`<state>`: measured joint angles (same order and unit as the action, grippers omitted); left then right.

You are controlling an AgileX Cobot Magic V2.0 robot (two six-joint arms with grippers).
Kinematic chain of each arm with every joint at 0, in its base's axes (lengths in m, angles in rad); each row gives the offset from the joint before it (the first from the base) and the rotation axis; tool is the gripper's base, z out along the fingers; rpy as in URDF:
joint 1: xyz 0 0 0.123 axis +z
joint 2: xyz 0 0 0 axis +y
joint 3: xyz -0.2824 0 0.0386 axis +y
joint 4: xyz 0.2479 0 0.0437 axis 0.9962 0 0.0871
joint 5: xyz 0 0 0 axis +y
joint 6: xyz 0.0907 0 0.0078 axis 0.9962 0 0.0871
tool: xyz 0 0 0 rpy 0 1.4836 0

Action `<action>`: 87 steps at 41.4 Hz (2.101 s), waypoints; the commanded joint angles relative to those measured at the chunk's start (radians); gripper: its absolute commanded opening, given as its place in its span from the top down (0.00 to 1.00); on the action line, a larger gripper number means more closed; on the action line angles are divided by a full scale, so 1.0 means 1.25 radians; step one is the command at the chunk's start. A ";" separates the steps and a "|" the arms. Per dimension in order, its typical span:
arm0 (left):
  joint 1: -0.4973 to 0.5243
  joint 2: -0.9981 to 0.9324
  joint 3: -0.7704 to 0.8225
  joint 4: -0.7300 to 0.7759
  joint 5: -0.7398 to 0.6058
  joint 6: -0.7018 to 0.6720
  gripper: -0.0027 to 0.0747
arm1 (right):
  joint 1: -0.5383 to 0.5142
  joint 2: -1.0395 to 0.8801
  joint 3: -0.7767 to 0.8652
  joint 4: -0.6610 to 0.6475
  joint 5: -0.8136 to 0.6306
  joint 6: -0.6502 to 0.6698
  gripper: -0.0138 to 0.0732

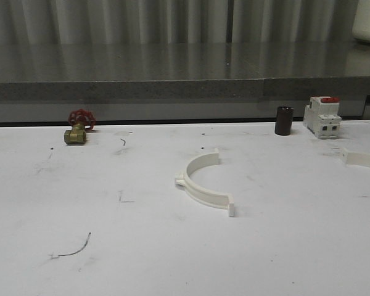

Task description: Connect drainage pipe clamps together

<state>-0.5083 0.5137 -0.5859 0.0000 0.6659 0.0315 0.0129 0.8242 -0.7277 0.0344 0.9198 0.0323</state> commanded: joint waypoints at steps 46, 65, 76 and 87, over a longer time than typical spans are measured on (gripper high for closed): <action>0.001 0.003 -0.021 -0.011 -0.070 0.000 0.63 | -0.109 0.781 -0.489 -0.008 -0.056 -0.130 0.35; 0.001 0.003 -0.021 -0.011 -0.070 0.000 0.63 | -0.109 0.861 -0.493 -0.002 -0.049 -0.130 0.44; 0.001 0.003 -0.021 -0.011 -0.070 0.000 0.63 | -0.109 0.861 -0.493 -0.002 -0.037 -0.130 0.63; 0.001 0.003 -0.021 -0.011 -0.070 0.000 0.63 | -0.095 0.834 -0.495 0.036 -0.016 -0.130 0.63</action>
<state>-0.5083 0.5137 -0.5843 -0.0068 0.6602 0.0332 -0.1135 1.9425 -1.3157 0.0570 0.8985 -0.1167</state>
